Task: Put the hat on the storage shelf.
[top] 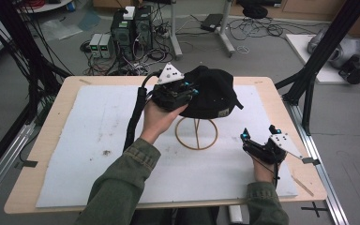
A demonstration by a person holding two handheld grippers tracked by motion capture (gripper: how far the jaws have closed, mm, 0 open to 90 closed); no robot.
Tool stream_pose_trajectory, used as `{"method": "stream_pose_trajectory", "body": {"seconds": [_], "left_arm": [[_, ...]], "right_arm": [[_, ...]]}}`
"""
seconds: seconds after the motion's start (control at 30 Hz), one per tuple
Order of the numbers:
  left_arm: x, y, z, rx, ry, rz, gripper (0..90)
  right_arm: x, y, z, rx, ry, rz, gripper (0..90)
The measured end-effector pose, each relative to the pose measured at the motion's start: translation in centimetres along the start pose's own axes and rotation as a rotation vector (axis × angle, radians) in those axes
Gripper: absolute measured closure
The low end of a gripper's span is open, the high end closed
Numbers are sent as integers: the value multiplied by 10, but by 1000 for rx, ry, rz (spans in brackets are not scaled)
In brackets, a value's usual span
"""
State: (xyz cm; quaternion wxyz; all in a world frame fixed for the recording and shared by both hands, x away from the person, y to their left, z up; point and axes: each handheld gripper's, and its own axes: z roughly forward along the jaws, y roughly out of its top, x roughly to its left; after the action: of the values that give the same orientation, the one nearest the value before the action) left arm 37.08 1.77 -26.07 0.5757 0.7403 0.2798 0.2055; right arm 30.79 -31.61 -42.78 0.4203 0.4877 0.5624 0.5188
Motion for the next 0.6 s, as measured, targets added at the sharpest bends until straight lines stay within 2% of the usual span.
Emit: {"method": "stream_pose_trajectory", "body": {"seconds": [0.13,0.3,0.6], "left_arm": [[2,-4,-1,-7,-7,-10,794],[2,-5,0,-6,-14,0,776],[1,-7,3,-11,-28,2,649]], "right_arm": [[1,0,0,2,-2,1,10],[1,0,0,6,0,1,9],[1,0,0,2,-2,-1,10]]}}
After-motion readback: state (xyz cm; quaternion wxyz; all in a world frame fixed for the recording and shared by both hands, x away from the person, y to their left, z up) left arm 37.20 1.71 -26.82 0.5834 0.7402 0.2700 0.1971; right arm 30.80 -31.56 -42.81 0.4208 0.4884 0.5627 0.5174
